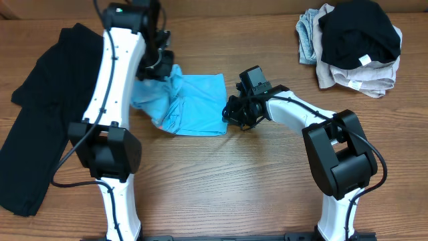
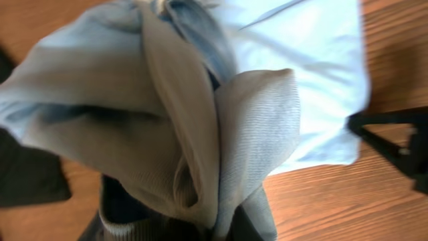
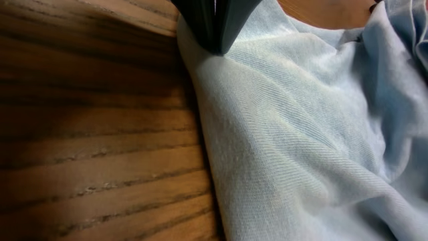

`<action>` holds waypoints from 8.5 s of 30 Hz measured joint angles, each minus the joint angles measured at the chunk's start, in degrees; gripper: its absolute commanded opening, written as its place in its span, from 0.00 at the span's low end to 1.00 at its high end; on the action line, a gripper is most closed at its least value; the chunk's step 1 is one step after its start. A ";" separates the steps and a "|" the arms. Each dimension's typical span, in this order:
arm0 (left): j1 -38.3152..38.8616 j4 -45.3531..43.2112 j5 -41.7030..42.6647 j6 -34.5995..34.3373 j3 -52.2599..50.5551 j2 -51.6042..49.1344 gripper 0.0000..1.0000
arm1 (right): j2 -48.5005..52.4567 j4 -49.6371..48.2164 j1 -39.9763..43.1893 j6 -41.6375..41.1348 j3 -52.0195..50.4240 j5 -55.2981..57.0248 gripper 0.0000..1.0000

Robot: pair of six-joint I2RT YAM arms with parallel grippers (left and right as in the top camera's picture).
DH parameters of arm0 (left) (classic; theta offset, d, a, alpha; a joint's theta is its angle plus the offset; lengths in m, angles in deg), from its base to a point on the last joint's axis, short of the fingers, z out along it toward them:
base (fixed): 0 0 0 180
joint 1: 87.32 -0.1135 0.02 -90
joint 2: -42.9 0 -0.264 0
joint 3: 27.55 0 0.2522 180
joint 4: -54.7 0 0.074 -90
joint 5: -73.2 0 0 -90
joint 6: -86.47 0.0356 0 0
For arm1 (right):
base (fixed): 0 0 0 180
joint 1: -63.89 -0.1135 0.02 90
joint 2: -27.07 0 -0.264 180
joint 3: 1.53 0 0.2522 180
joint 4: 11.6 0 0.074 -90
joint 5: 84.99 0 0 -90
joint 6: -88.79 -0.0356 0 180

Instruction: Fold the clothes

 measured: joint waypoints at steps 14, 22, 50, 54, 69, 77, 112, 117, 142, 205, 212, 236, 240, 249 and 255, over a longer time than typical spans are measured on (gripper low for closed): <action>10.67 -4.22 1.01 -3.13 0.04 -6.69 0.04 | 0.22 0.07 0.02 -0.02 0.00 -1.07 0.04; 10.78 -5.86 1.97 -6.08 0.04 -12.04 0.05 | -0.63 0.52 1.81 1.75 0.37 -3.58 0.04; 10.45 -2.69 16.94 -7.65 8.46 -12.11 1.00 | -38.36 12.83 20.85 8.37 3.06 -1.44 0.18; 6.34 1.36 18.84 -7.80 18.45 -12.11 1.00 | -38.36 14.10 20.85 9.90 3.06 -0.98 0.28; -12.68 8.26 21.46 -7.80 44.44 -12.11 1.00 | -27.08 9.25 -2.51 15.85 3.06 7.45 0.54; -16.94 8.28 20.79 -7.80 43.67 -12.11 1.00 | -15.72 0.35 -16.74 6.95 3.06 22.10 0.59; -15.85 8.41 16.70 -6.93 36.76 -12.11 1.00 | -7.54 23.34 -9.03 -1.22 8.50 25.66 0.04; -15.85 8.41 15.19 -6.08 36.76 -12.11 1.00 | -8.04 32.85 -4.48 1.46 8.98 23.34 0.13; -16.33 7.76 11.80 -6.05 36.76 -12.11 1.00 | -3.13 8.83 -15.85 30.40 24.50 23.78 0.60; -16.35 8.39 10.67 -6.03 36.76 -12.11 1.00 | 7.41 14.56 4.44 27.47 32.94 20.50 0.46; -16.35 8.39 10.64 -6.03 36.76 -12.11 1.00 | 7.41 25.03 11.78 25.81 32.96 8.70 0.57; -16.35 8.39 10.64 -4.94 36.76 -12.11 1.00 | 7.41 41.42 -7.19 19.12 32.96 16.26 0.56; -16.35 8.39 10.64 -4.55 36.76 -12.11 1.00 | 7.41 41.83 -9.55 15.39 32.96 20.90 0.40; -16.35 8.39 10.64 -4.48 36.76 -12.11 1.00 | 7.41 48.54 -10.93 8.55 32.98 30.05 0.04; -16.35 8.39 10.64 -4.35 36.76 -12.11 1.00 | 7.41 53.42 -7.56 7.69 32.96 31.43 0.04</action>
